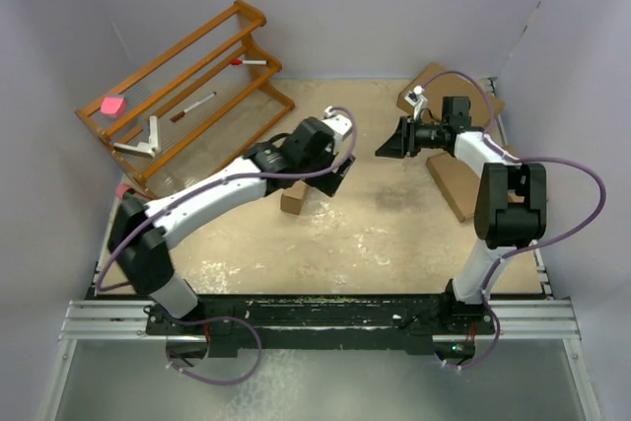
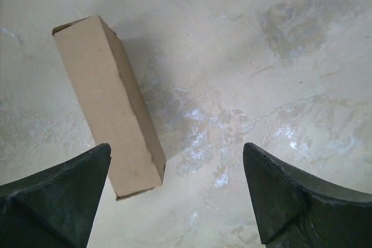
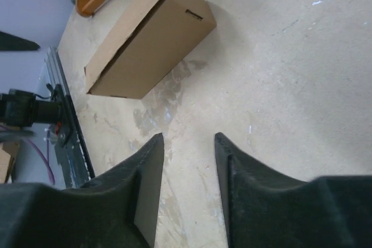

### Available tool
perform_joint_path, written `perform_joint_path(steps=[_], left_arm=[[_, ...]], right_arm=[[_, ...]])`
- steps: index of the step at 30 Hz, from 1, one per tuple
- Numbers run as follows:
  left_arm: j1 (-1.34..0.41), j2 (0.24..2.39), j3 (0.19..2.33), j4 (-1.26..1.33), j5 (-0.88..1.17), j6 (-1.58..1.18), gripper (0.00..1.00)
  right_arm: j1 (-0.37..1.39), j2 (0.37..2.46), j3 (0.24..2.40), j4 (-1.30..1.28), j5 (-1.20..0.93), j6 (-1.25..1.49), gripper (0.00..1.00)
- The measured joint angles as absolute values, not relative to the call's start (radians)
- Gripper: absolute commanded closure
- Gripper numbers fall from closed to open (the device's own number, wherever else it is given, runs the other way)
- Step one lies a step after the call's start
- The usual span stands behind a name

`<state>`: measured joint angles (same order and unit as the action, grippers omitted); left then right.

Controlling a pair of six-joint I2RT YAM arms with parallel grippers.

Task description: Fold the paper box

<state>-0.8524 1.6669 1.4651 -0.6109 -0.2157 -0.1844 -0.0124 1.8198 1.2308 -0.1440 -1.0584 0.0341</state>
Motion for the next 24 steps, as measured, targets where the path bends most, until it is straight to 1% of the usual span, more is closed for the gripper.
perform_joint_path(steps=[3, 5, 7, 9, 10, 11, 12, 14, 16, 17, 18, 20, 24], left_arm=[[-0.792, 1.528, 1.342, -0.51, -0.134, -0.219, 0.06], [-0.691, 1.448, 1.258, -0.433, -0.053, -0.256, 0.08], [-0.55, 1.385, 1.161, -0.335, 0.022, -0.305, 0.15], [-0.422, 1.364, 1.077, -0.247, 0.076, -0.357, 0.16], [-0.37, 1.371, 1.042, -0.207, 0.11, -0.38, 0.18], [-0.346, 1.383, 1.023, -0.187, 0.134, -0.397, 0.26], [-0.332, 1.403, 1.009, -0.171, 0.158, -0.411, 0.3], [-0.32, 1.455, 0.999, -0.147, 0.202, -0.433, 0.35], [-0.311, 1.527, 0.999, -0.113, 0.255, -0.443, 0.52], [-0.308, 1.545, 0.999, -0.109, 0.266, -0.447, 0.63], [-0.303, 1.575, 1.0, -0.101, 0.284, -0.453, 0.7], [-0.294, 1.636, 1.005, -0.089, 0.314, -0.458, 0.74], [-0.288, 1.724, 1.008, -0.088, 0.363, -0.456, 0.75]], right_arm=[[-0.006, 1.834, 1.22, -0.126, -1.097, 0.032, 0.72], [0.001, 1.84, 1.217, -0.119, -1.117, 0.031, 0.76], [0.007, 1.846, 1.217, -0.113, -1.123, 0.031, 0.82], [0.014, 1.848, 1.217, -0.112, -1.127, 0.031, 0.92], [0.019, 1.848, 1.217, -0.111, -1.126, 0.028, 0.97], [0.024, 1.848, 1.217, -0.112, -1.124, 0.021, 1.0], [0.032, 1.848, 1.217, -0.117, -1.117, 0.012, 1.0], [0.065, 1.848, 1.218, -0.131, -1.107, -0.007, 1.0], [0.139, 1.848, 1.225, -0.137, -1.089, -0.02, 1.0], [0.166, 1.848, 1.23, -0.137, -1.086, -0.022, 1.0], [0.204, 1.848, 1.239, -0.137, -1.082, -0.022, 1.0], [0.263, 1.85, 1.265, -0.136, -1.08, -0.013, 1.0], [0.345, 1.912, 1.393, -0.11, -1.085, 0.05, 1.0]])
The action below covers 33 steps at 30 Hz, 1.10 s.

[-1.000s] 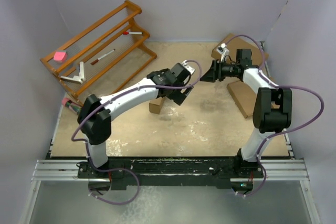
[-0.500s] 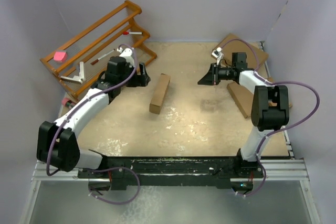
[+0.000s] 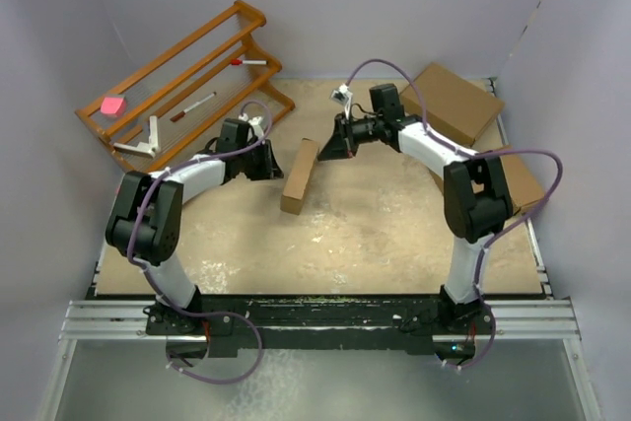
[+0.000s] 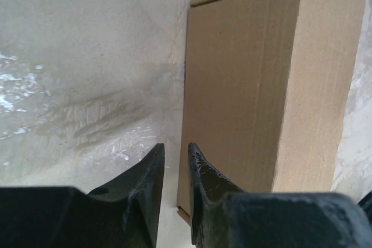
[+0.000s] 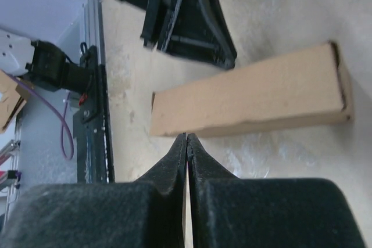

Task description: Fold the paper box

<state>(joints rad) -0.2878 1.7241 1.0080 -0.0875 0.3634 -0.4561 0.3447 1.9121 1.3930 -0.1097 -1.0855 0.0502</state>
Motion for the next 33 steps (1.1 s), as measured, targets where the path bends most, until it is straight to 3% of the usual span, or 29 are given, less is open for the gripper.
perform_joint_path(steps=[11, 29, 31, 33], left_arm=[[-0.29, 1.739, 1.01, -0.051, 0.446, -0.469, 0.74], [-0.458, 1.736, 1.05, -0.009, 0.428, -0.503, 0.73], [-0.501, 1.736, 1.052, -0.008, 0.438, -0.513, 0.7], [-0.528, 1.736, 1.052, -0.009, 0.447, -0.516, 0.65]], right_arm=[[0.403, 2.082, 1.494, -0.035, -1.056, 0.256, 1.0], [0.3, 2.032, 1.38, -0.195, -0.971, 0.14, 1.0], [0.264, 2.02, 1.364, -0.247, -0.946, 0.068, 0.99], [0.231, 1.993, 1.331, -0.284, -0.926, 0.007, 0.9]])
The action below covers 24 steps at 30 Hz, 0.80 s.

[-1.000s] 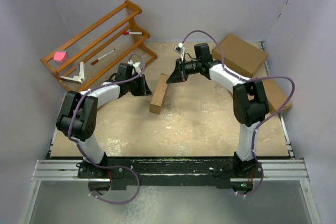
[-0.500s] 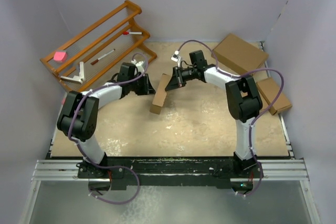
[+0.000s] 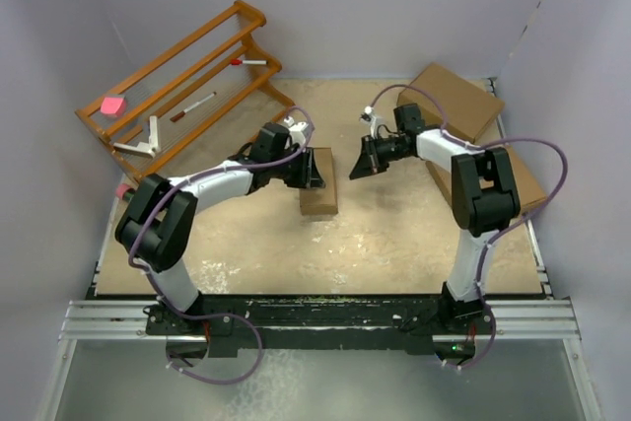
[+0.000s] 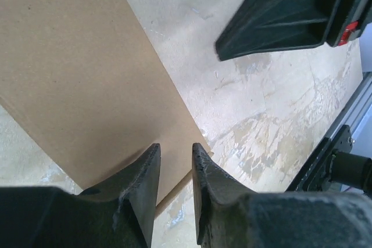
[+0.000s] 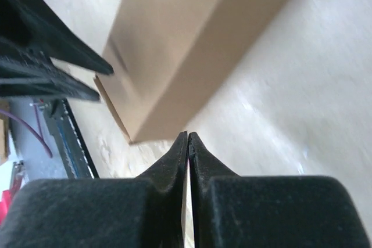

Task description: Fold the paper box

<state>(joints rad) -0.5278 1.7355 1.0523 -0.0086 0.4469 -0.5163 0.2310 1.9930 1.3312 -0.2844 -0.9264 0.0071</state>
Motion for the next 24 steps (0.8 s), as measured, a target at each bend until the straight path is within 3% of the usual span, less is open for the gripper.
perform_joint_path(steps=[4, 9, 15, 24], left_arm=[[-0.527, 1.71, 1.052, -0.021, 0.438, -0.522, 0.53], [-0.517, 1.58, 1.034, -0.034, 0.368, -0.515, 0.26], [-0.451, 1.418, 0.852, 0.078, 0.327, -0.567, 0.23], [-0.374, 1.601, 0.767, 0.188, 0.402, -0.648, 0.24]], right_arm=[[0.175, 1.908, 1.269, -0.339, -0.903, -0.084, 0.65], [0.164, 1.846, 1.251, -0.288, -0.923, -0.104, 0.4], [0.219, 1.913, 1.262, -0.224, -0.944, -0.05, 0.36], [0.33, 2.072, 1.319, -0.23, -0.933, 0.037, 0.23]])
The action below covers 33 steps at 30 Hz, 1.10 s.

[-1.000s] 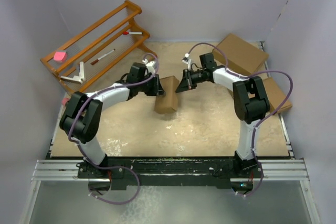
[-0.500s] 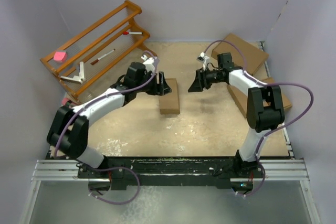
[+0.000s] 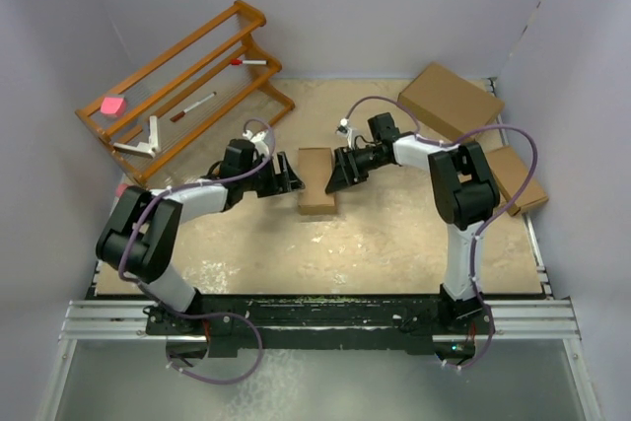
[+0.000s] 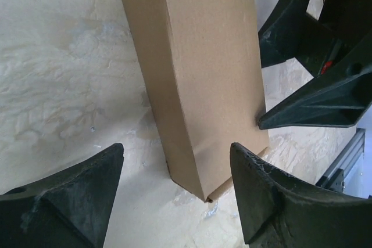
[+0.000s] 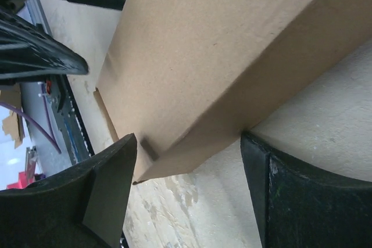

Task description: Fold the paper box

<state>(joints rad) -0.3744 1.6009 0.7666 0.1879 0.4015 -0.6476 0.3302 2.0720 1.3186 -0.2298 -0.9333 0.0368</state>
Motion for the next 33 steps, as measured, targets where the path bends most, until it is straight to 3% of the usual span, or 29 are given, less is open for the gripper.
perform_joint_path(steps=[11, 33], left_arm=[[-0.417, 1.768, 0.829, 0.287, 0.487, -0.694, 0.42], [-0.426, 1.762, 0.859, 0.322, 0.468, -0.731, 0.29]], right_arm=[[0.319, 2.122, 1.382, -0.225, -0.953, 0.091, 0.3], [0.214, 2.025, 1.337, -0.195, -0.985, 0.107, 0.25]])
